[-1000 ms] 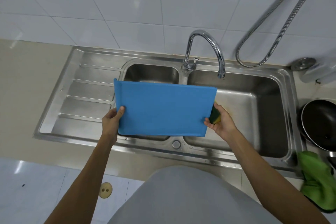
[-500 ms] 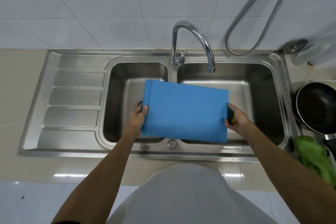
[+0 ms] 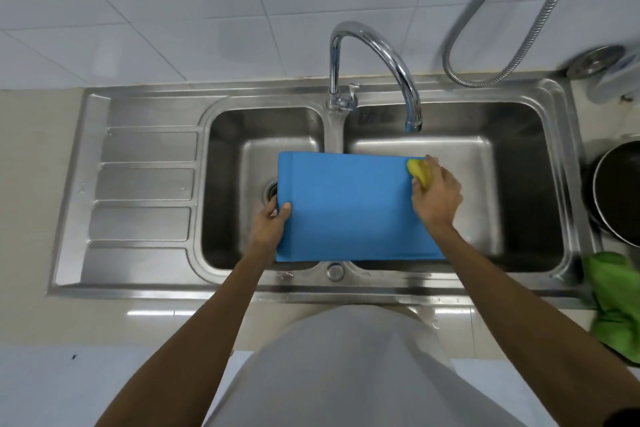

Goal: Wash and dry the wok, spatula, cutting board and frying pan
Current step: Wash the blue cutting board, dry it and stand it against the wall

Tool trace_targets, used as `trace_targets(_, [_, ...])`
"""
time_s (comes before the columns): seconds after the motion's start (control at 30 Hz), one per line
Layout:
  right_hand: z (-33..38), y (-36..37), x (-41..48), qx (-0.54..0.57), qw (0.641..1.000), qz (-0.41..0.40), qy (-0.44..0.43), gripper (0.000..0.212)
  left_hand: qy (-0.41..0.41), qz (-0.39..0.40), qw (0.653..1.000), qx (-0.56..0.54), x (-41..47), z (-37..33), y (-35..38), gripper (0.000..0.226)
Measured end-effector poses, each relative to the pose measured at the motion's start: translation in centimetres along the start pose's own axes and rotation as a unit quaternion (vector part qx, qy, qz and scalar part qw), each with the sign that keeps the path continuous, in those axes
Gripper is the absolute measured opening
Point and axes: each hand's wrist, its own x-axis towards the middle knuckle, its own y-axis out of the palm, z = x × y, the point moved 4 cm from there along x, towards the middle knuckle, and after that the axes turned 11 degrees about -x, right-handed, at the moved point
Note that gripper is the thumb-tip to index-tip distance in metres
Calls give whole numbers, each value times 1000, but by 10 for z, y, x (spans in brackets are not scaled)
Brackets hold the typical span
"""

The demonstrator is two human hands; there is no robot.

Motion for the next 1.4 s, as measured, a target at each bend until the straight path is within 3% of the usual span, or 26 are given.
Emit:
trace_targets(0.07, [31,16,-3,-56,997,30,-34,50,13,0,1000,8,-7,-4,1,36])
trace_targets(0.17, [100,31,-22,-41,993,55,-99,50,19,-2,1000,12,-12,-7,6,46])
trace_targets(0.3, [210,35,-57,7,953,55,-299,48,30,-8,999,-20,-21,-11,11,46])
trace_targets(0.43, [226,26,-60,72,916,64,-389,45,32,21,997,-61,-27,-12,7,41])
trace_targets(0.53, [177,24,-37,47,939,41,-338,46,32,33,996,-73,-31,-22,6,40])
trace_targets(0.6, [124,30,-15,-1,980,69,-185,50,30,28,996,-74,-33,-27,4,40])
trace_targets(0.67, [81,31,-10,-32,990,126,-48,57,31,36,996,-81,-33,-27,2,41])
trace_targets(0.7, [74,30,-14,-21,989,148,-19,61,31,43,995,-82,-33,-27,3,45])
trace_targets(0.77, [86,29,-35,39,986,153,-50,63,28,51,995,-84,-33,-28,6,52])
trace_targets(0.9, [150,27,-115,139,952,80,-262,72,24,62,993,-94,-35,-34,19,55])
trace_targets(0.97, [154,30,-138,146,932,88,-319,81,25,60,993,-102,-37,-35,19,55])
trace_targets(1.03, [126,33,-125,134,944,92,-288,82,28,46,993,-105,-41,-38,12,51])
trace_targets(1.13, [72,33,-87,78,976,128,-159,71,41,22,994,-102,-46,-42,-3,49])
trace_targets(1.2, [68,32,-86,52,983,138,-114,51,42,16,994,-104,-48,-44,-6,49])
trace_targets(1.27, [98,23,-109,101,983,86,-131,32,44,9,994,-104,-50,-47,-3,49])
trace_targets(1.3, [118,22,-126,145,969,65,-189,37,48,7,993,-108,-50,-49,-1,48])
trace_targets(1.37, [147,25,-168,127,914,52,-382,61,50,8,992,-112,-52,-50,1,47])
trace_targets(1.4, [144,28,-178,126,894,58,-426,68,49,7,992,-114,-53,-49,-1,47])
